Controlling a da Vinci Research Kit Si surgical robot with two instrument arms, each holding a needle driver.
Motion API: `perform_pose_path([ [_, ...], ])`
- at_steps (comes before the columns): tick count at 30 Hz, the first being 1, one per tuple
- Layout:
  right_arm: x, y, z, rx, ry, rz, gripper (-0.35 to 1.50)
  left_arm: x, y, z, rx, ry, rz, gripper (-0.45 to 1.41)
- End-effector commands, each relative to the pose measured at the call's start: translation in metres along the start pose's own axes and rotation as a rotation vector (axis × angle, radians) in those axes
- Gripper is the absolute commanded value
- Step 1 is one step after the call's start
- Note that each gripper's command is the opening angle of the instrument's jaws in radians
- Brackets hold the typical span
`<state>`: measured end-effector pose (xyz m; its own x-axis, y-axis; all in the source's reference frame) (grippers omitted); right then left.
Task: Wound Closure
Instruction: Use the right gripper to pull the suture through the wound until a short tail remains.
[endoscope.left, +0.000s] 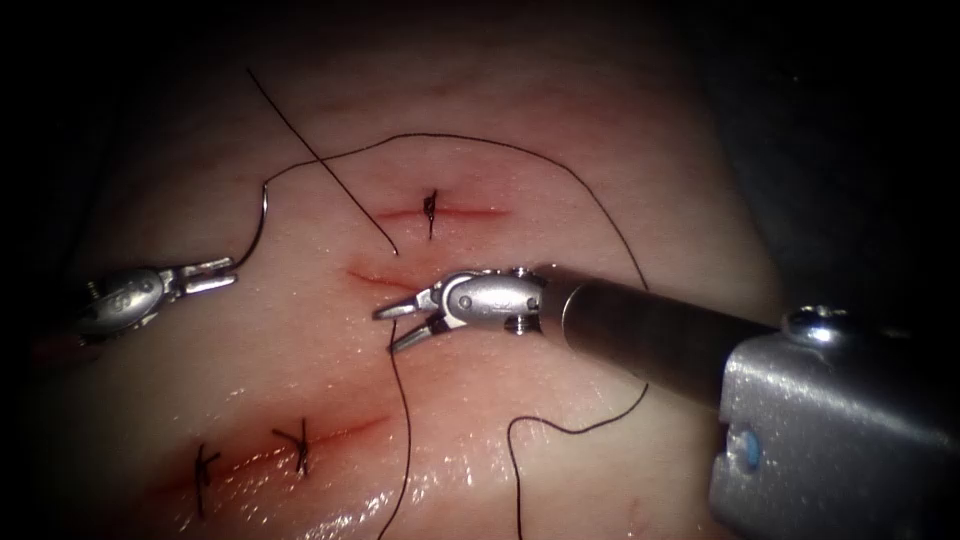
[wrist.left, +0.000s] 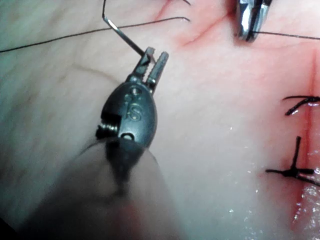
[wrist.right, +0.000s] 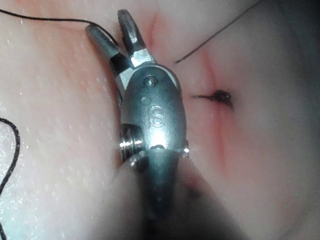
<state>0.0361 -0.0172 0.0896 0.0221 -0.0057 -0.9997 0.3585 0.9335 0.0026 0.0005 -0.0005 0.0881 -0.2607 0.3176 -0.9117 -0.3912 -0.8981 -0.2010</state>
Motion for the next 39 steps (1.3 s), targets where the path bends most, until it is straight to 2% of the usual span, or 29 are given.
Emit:
perform_pose_path([
  [1, -0.0004, 0.0008, 0.0007, 0.006, 0.007, -0.004, -0.35, -0.0005, -0.0001, 0.0007, 0.001, 0.002, 0.002, -0.45],
  [4, -0.0003, 0.0003, 0.0004, 0.011, 0.009, -0.007, -0.35, -0.0005, -0.0001, 0.0006, -0.001, 0.004, 0.003, -0.45],
  [7, 0.0009, -0.0013, 0.0001, 0.02, 0.012, -0.013, -0.35, -0.0005, 0.0, 0.0007, 0.0, 0.003, 0.003, -0.45],
  [8, 0.0023, -0.0027, 0.0, 0.033, 0.02, -0.012, -0.35, -0.0005, 0.0, 0.0007, 0.001, 0.003, 0.004, -0.45],
  [17, 0.01, -0.01, 0.0005, 0.148, 0.081, -0.022, -0.35, -0.0006, 0.0003, 0.0008, 0.002, 0.005, 0.006, -0.45],
  [22, 0.0126, -0.0134, 0.001, 0.25, 0.089, -0.025, -0.35, -0.0007, 0.0003, 0.0009, 0.0, 0.007, 0.006, -0.45],
  [23, 0.0133, -0.0149, 0.0014, 0.294, 0.107, -0.017, -0.35, -0.0007, 0.0003, 0.0009, 0.0, 0.007, 0.006, -0.45],
  [31, 0.0157, -0.0186, 0.0035, 0.419, 0.124, -0.024, -0.35, -0.0007, 0.0004, 0.0008, 0.001, 0.007, 0.007, -0.45],
  [39, 0.017, -0.0195, 0.0041, 0.479, 0.148, -0.021, -0.35, -0.0007, 0.0002, 0.0008, 0.0, 0.007, 0.006, -0.45],
])
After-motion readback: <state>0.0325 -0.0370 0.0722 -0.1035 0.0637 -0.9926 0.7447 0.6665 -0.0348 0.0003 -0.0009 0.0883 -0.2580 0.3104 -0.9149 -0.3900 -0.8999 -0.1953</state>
